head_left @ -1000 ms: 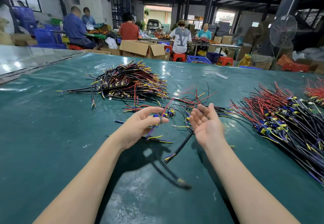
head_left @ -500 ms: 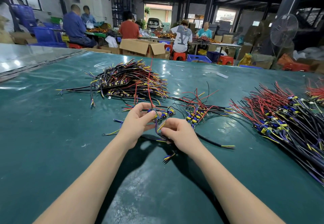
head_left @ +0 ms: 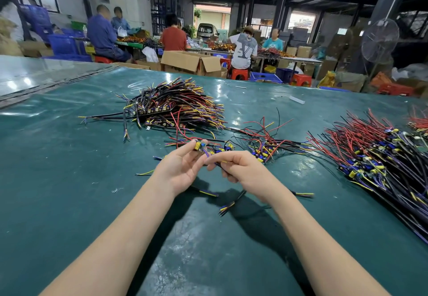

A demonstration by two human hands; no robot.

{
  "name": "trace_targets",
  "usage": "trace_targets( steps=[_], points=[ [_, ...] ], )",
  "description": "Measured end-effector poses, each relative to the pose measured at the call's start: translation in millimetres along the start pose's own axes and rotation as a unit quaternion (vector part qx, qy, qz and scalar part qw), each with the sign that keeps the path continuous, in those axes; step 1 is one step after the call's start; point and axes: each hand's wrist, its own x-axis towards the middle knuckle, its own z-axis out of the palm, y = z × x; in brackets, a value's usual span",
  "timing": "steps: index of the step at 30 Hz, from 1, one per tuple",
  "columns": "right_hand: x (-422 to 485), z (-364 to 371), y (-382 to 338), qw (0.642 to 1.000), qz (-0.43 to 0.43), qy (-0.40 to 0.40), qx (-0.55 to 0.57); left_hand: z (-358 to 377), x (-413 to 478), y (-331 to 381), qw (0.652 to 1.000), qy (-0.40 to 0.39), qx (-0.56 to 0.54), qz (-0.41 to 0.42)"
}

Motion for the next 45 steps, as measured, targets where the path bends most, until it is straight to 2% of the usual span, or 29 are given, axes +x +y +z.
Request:
trace_targets(
  steps=[2,4,8,11,15,23,33,40,45],
  points=[
    [1,-2,3,0.996,-0.023,0.01,-0.084,-1,0,0,0.999,-0.002,-0.029,-0.034],
    [-1,-2,6,0.992,-0.031,0.013,-0.121,-1,0,-1,1.0,-0.003,-0.013,-0.026],
    [-7,-3,8,1.0,-0.009,0.025,-0.005,-1,3,-3,0.997,-0.014,0.059,0.041],
    [-7,-3,7,0.995,-0.009,0.02,0.098,-3,4,-5,0.996,-0.02,0.068,0.047],
    [-9,-4,6,0.983,0.015,0.005,0.183,-2,4,-5,0.996,-0.037,0.07,0.045],
    [-8,-2,5,0.988,0.048,-0.011,0.146,-3,3,-5,0.992,-0.072,0.094,0.05],
    [-7,-5,4,0.97,0.09,0.045,0.223,2,1,-8,0.984,-0.15,0.073,0.057],
    [-3,2,0,0.962,0.079,0.17,0.197,1,4,-8,0.991,-0.111,0.042,0.058],
    [-3,3,-3,0.957,0.106,0.196,0.187,2,3,-10,0.991,-0.108,0.04,0.074]
  ],
)
